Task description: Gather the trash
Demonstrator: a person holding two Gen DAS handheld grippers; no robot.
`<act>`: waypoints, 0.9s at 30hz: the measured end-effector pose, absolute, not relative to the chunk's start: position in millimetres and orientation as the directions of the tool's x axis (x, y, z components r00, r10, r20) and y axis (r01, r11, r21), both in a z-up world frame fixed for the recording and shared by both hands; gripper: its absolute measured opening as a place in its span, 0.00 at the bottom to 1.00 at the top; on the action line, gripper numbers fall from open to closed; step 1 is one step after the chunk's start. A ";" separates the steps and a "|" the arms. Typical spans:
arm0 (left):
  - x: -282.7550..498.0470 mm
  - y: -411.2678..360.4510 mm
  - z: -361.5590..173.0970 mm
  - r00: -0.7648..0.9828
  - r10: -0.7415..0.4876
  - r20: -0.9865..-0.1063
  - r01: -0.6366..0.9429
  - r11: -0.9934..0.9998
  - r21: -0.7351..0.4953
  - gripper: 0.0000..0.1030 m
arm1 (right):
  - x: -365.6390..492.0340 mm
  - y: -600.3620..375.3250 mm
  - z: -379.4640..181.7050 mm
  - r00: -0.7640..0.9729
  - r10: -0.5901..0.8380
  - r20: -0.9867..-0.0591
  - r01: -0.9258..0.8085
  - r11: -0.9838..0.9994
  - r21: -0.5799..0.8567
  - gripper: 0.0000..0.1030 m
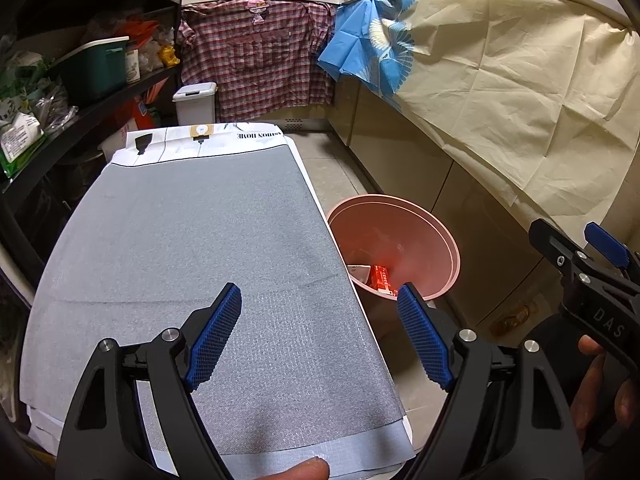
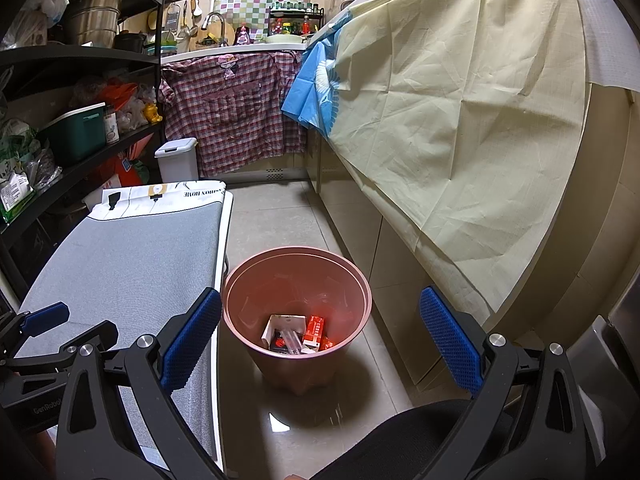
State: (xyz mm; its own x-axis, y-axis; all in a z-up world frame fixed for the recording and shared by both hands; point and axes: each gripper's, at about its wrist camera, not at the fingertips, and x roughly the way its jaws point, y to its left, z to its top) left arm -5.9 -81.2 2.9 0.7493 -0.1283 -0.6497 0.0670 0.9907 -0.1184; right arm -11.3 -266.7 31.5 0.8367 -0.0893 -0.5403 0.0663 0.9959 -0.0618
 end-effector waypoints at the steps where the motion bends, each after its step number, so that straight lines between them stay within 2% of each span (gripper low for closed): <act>1: -6.0 -81.3 2.8 0.749 -0.128 -0.650 0.067 0.991 -0.118 0.76 | -11.5 -266.9 31.6 0.837 -0.089 -0.541 0.066 0.996 -0.062 0.95; 24: -7.8 -86.3 5.6 0.766 -0.139 -0.627 0.089 0.990 -0.111 0.80 | -11.5 -266.5 30.7 0.837 -0.090 -0.540 0.067 0.996 -0.062 0.95; 27: -6.4 -85.7 4.7 0.760 -0.127 -0.638 0.077 0.991 -0.106 0.84 | -12.2 -266.7 31.0 0.837 -0.090 -0.540 0.067 0.996 -0.062 0.95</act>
State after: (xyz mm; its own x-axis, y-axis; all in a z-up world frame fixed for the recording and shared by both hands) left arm -6.4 -85.7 4.7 0.7597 -0.1271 -0.6377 0.0767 0.9914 -0.1063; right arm -12.2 -266.7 31.0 0.8371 -0.0899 -0.5397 0.0672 0.9958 -0.0617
